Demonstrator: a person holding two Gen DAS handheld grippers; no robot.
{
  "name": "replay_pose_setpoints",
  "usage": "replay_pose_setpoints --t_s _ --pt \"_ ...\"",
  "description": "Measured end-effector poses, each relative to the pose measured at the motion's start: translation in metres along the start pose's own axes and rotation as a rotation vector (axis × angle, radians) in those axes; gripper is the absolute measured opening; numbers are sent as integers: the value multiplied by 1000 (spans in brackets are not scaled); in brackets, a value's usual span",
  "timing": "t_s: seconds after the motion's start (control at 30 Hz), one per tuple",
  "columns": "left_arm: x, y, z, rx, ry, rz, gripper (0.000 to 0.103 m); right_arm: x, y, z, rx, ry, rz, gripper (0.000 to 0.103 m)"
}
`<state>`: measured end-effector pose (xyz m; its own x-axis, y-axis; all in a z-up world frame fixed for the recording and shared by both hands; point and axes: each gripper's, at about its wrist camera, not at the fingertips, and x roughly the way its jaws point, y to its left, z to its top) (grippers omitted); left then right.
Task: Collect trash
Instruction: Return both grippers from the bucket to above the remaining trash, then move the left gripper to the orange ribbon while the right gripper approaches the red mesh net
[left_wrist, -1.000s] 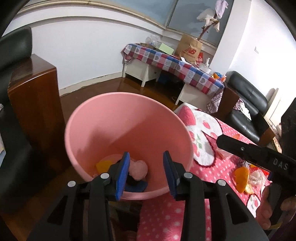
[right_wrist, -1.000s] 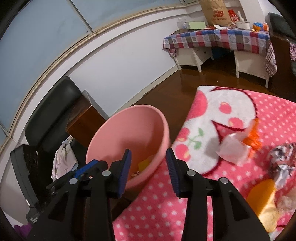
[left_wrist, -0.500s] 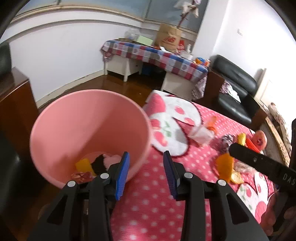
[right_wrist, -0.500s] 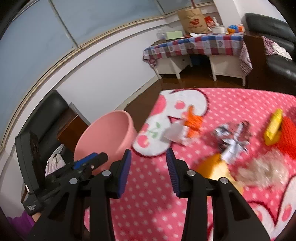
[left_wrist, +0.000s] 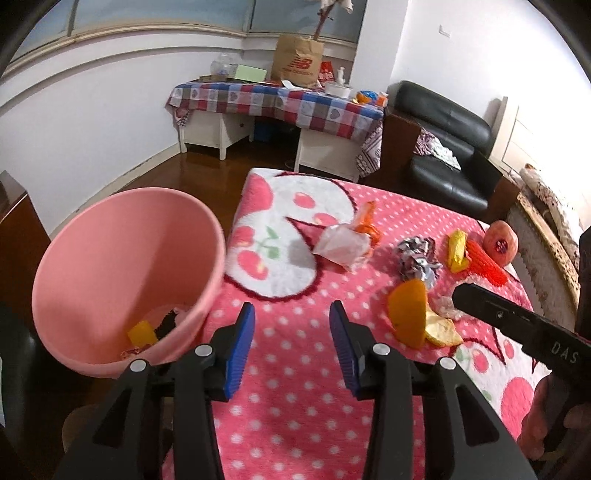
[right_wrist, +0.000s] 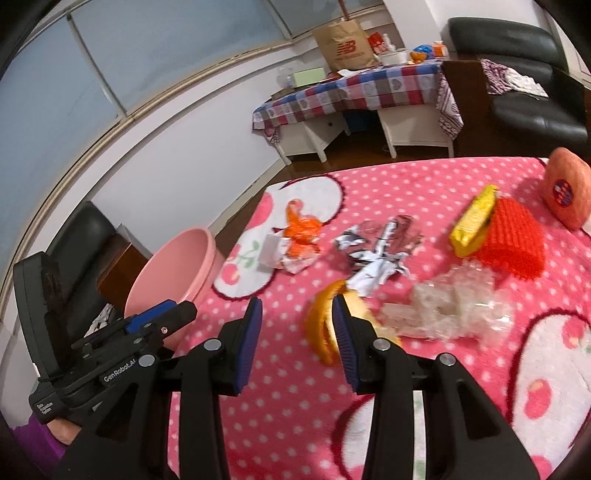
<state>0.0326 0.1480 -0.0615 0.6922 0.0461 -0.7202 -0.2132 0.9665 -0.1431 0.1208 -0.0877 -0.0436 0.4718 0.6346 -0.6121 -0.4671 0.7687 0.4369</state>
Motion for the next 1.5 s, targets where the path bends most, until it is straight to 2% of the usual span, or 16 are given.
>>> replay_pose_setpoints --t_s 0.63,1.33,1.5 --pt "10 -42 3 87 26 -5 41 -21 -51 0 102 -47 -34 40" --pt "20 -61 4 125 32 -10 41 -47 -91 -4 179 -93 -77 40" --pt "23 -64 8 133 27 -13 44 -51 -99 -3 193 -100 -94 40"
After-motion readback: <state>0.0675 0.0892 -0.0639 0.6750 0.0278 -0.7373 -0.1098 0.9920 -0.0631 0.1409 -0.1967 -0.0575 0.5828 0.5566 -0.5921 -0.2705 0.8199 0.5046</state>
